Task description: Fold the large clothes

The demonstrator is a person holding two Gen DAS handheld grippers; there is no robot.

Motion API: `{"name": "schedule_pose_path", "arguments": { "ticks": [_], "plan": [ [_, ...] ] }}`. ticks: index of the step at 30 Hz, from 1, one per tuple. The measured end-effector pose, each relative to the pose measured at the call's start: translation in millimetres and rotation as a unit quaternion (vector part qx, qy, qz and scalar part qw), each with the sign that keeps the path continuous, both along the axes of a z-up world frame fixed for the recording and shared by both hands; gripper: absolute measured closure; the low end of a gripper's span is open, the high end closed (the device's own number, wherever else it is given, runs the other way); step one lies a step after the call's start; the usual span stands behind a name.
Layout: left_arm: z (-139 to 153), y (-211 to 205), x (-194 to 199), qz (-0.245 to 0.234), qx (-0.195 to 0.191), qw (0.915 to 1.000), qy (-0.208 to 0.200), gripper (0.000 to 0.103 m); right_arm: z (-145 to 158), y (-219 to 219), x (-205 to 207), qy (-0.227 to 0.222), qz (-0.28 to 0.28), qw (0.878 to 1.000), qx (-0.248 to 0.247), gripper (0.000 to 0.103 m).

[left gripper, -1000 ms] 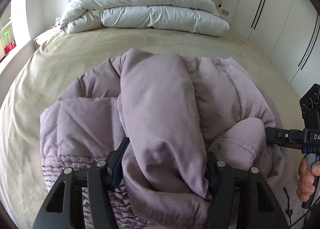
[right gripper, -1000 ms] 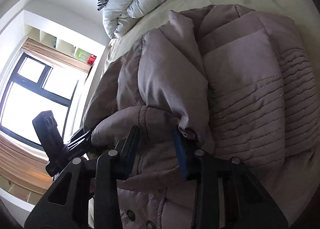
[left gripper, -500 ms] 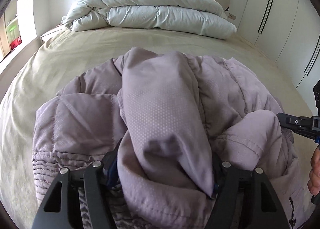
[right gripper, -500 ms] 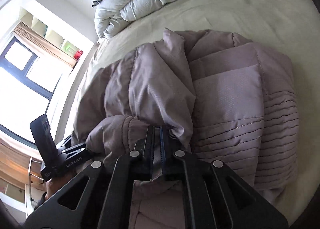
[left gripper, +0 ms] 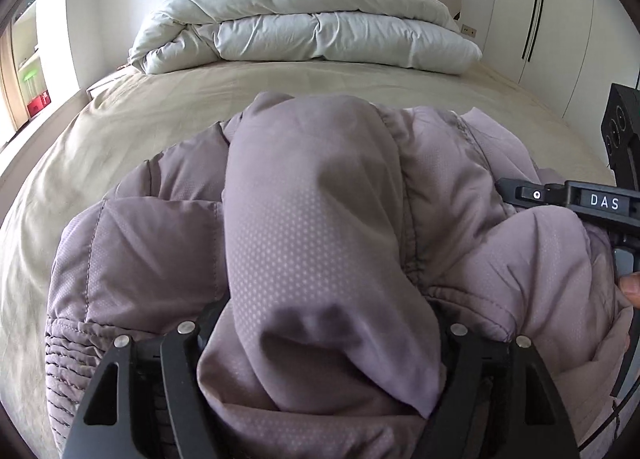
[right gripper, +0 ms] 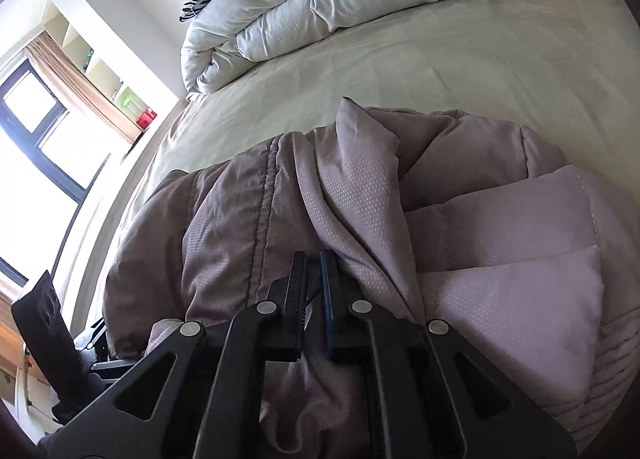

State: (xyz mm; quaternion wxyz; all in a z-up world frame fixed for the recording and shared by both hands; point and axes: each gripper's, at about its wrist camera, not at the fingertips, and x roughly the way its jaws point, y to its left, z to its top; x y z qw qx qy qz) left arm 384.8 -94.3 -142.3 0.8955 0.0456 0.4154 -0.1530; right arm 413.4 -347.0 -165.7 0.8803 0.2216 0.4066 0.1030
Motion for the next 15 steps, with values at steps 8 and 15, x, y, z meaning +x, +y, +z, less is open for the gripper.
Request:
{"name": "schedule_pose_path", "arguments": {
  "ticks": [8, 15],
  "plan": [
    [31, 18, -30, 0.020, -0.006, 0.9991, -0.036, 0.027, 64, 7, -59, -0.065, 0.019, 0.998, 0.017, 0.095],
    [6, 29, -21, 0.030, -0.025, 0.9992, -0.007, 0.014, 19, 52, -74, -0.007, 0.065, 0.994, -0.092, 0.096]
  ]
}}
